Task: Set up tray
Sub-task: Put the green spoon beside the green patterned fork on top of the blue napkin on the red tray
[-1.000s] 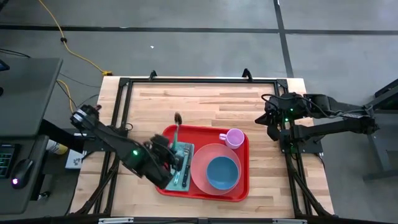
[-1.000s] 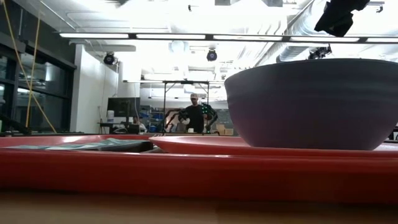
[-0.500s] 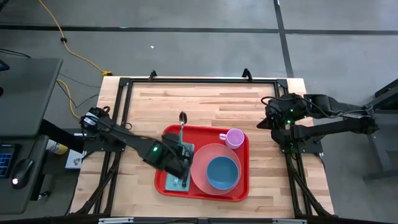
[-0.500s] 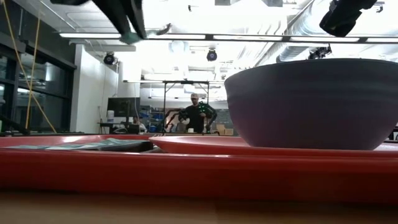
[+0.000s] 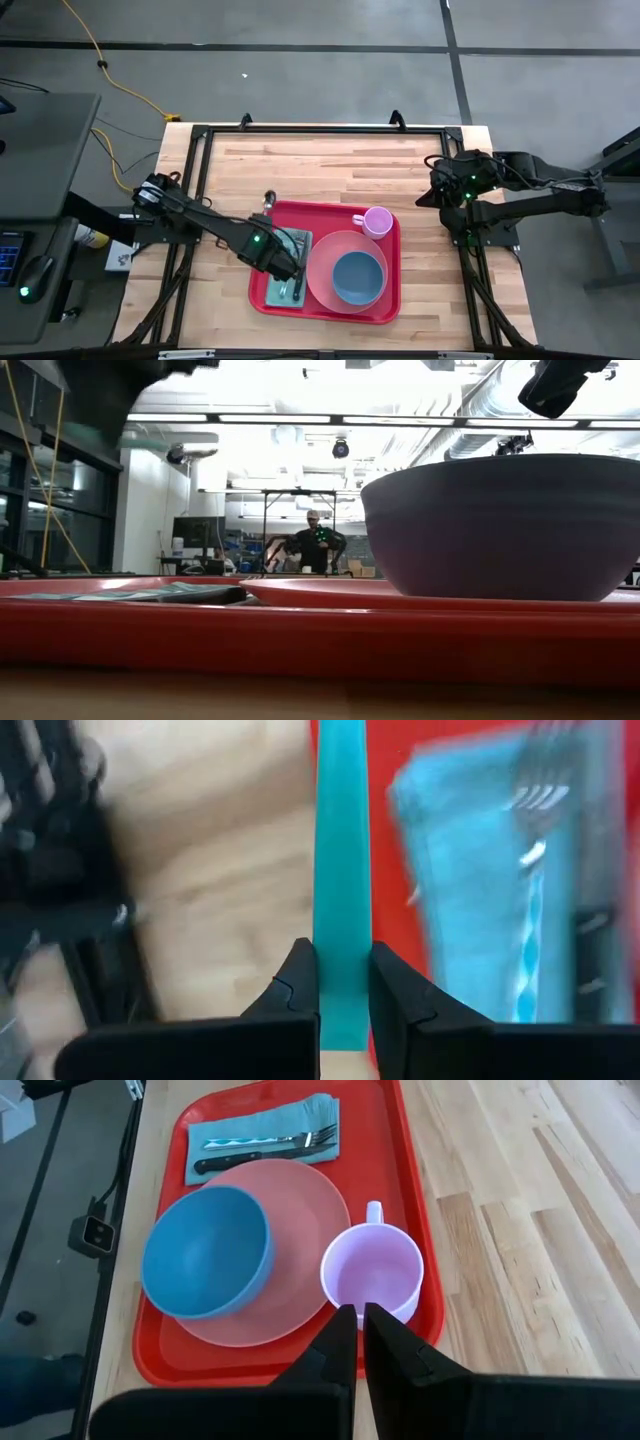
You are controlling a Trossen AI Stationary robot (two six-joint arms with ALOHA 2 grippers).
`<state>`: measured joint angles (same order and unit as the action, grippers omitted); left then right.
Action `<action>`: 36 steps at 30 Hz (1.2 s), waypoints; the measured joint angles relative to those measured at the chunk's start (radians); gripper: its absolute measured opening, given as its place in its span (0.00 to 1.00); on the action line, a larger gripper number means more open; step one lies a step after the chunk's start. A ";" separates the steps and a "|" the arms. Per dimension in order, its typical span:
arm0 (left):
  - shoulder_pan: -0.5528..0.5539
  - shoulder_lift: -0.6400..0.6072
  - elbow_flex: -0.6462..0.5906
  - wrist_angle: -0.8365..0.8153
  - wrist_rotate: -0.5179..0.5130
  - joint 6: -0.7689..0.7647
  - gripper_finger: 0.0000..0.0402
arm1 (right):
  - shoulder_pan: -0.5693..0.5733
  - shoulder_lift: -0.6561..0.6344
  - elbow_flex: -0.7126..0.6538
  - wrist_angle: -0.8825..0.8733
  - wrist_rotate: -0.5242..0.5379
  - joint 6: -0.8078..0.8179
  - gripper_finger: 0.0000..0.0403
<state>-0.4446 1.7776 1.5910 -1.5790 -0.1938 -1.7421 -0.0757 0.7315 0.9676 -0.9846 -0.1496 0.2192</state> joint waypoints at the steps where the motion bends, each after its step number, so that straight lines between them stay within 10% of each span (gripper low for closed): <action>1: -0.001 0.006 -0.004 0.005 0.030 0.000 0.17 | 0.000 0.000 0.000 0.000 0.000 0.000 0.00; 36: -0.080 0.265 -0.016 0.411 0.214 -0.017 0.17 | 0.000 -0.001 0.000 -0.018 -0.018 0.000 0.00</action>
<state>-0.5243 2.0430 1.5753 -1.1683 0.0202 -1.7596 -0.0757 0.7307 0.9676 -1.0027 -0.1673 0.2195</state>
